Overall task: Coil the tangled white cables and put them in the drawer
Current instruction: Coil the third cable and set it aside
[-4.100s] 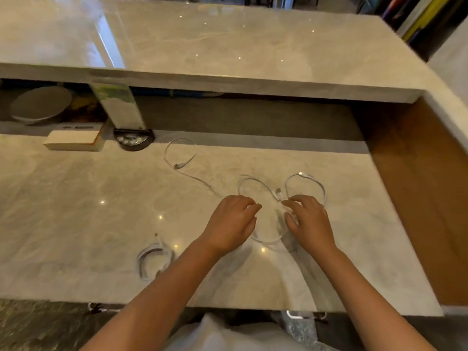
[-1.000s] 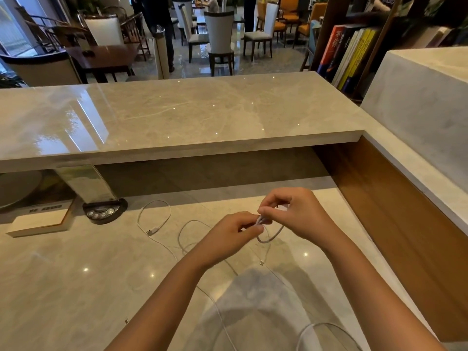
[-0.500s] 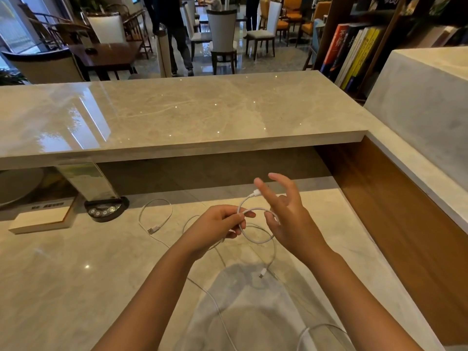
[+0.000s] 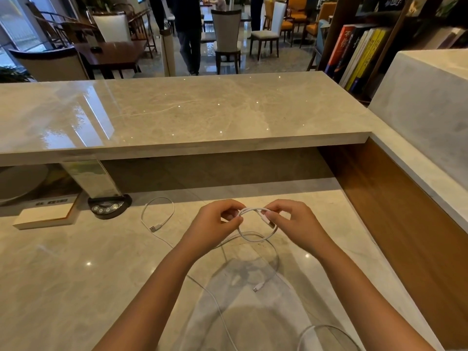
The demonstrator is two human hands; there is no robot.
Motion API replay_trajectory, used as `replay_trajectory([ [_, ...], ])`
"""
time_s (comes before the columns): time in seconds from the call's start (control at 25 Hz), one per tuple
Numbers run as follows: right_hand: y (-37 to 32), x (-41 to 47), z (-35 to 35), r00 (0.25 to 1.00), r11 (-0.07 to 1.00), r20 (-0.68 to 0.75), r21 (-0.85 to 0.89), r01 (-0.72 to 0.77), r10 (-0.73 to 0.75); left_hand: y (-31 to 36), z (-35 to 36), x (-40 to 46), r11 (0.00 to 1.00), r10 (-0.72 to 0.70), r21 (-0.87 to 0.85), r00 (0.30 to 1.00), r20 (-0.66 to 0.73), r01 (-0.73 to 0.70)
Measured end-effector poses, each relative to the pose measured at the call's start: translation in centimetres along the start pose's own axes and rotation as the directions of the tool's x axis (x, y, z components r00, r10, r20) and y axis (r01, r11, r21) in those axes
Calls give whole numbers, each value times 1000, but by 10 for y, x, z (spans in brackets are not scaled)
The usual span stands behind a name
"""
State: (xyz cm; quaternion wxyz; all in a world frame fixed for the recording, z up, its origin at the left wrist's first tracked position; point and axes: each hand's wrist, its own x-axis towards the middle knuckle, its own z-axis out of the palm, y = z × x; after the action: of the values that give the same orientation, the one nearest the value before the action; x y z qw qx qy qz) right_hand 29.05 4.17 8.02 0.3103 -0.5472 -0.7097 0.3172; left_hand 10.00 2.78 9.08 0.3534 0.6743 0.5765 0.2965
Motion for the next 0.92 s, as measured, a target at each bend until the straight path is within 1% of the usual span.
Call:
replay_trajectory([
  [0.04,-4,-1,-4,992,971,80,213,-113,98,-1,1,-1,999,-1,-39,1000,-6,1],
  [0.08,-6,-1,-6,983,916,114,359,-177,146,-2,2,-2,997,-2,-83,1000,-9,2],
  [0.12,-6,-1,-6,979,871,113,447,-202,169,-2,3,-3,993,-4,-121,1000,-13,3],
  [0.16,-6,-2,-6,979,843,108,498,-205,174,-1,4,-4,990,-10,-144,1000,-23,7],
  [0.24,-7,-5,-4,983,828,113,529,-184,146,-3,7,-5,987,-30,-161,998,-49,22],
  [0.32,-9,-8,-3,989,870,92,471,-145,115,-3,8,-4,985,-52,-166,996,-69,40],
  [0.4,-9,-10,-1,997,942,-3,327,-73,78,-3,8,-3,985,-68,-161,995,-67,57],
  [0.48,-8,-10,2,992,978,-122,209,1,25,-1,8,-3,984,-76,-165,997,-32,70],
  [0.6,-6,-9,4,966,993,-255,93,67,-41,2,8,-5,950,-107,-294,994,17,107],
  [0.72,-4,-9,1,956,991,-289,112,78,-43,3,7,-7,916,-108,-380,991,83,132],
  [0.84,-4,-11,-1,941,989,-329,93,111,-75,6,5,-8,906,-161,-395,987,14,153],
  [0.92,-3,-11,-1,927,989,-365,84,119,-80,7,4,-8,925,-169,-351,985,-41,144],
])
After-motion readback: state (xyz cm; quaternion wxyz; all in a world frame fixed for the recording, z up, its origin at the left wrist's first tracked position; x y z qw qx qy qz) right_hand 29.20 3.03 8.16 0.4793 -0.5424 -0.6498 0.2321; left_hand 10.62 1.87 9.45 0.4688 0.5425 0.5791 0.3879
